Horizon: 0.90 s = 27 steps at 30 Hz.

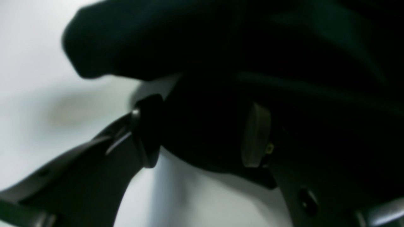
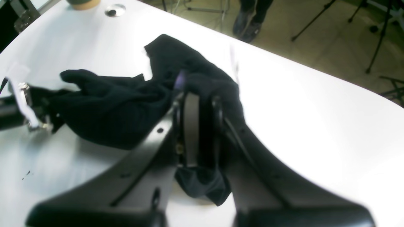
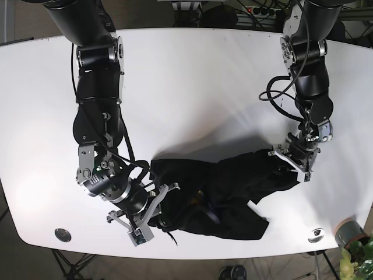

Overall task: Fold the T-shirt properly
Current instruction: 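Grasp the black shirt's ends with both grippers, then lift and stretch the black shirt between both grippers to flatten it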

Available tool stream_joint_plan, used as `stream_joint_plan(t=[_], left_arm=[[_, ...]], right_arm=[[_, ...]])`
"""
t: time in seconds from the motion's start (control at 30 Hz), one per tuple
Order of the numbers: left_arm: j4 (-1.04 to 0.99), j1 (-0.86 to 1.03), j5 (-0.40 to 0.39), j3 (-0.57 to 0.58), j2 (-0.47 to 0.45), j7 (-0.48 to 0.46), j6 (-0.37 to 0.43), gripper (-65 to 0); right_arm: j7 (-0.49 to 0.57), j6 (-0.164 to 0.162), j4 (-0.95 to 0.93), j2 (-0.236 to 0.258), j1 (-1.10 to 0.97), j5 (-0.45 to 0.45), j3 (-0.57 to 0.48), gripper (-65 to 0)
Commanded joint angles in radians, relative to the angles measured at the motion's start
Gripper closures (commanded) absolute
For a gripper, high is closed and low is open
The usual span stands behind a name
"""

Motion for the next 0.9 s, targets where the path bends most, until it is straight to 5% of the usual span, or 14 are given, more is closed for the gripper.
stream_joint_plan(t=[0.0, 0.27, 0.6, 0.87], left_arm=[[-0.035, -0.037, -0.006, 0.000, -0.010, -0.010, 0.000, -35.0], [-0.117, -0.043, -0.006, 0.172, -0.024, -0.035, 0.000, -33.9], [-0.120, -0.010, -0.006, 0.227, -0.044, -0.030, 0.000, -1.9], [-0.020, 0.042, -0.017, 0.218, -0.073, 0.010, -0.001, 0.0]], right_arm=[[0.032, 0.002, 0.023, -0.001, 0.033, 0.012, 0.002, -2.2], [0.032, 0.002, 0.023, -0.001, 0.017, 0.021, 0.054, -2.2], [0.032, 0.002, 0.020, 0.005, 0.013, 0.023, 0.096, -2.2], [0.032, 0.002, 0.016, 0.008, 0.013, 0.013, 0.154, -2.2]])
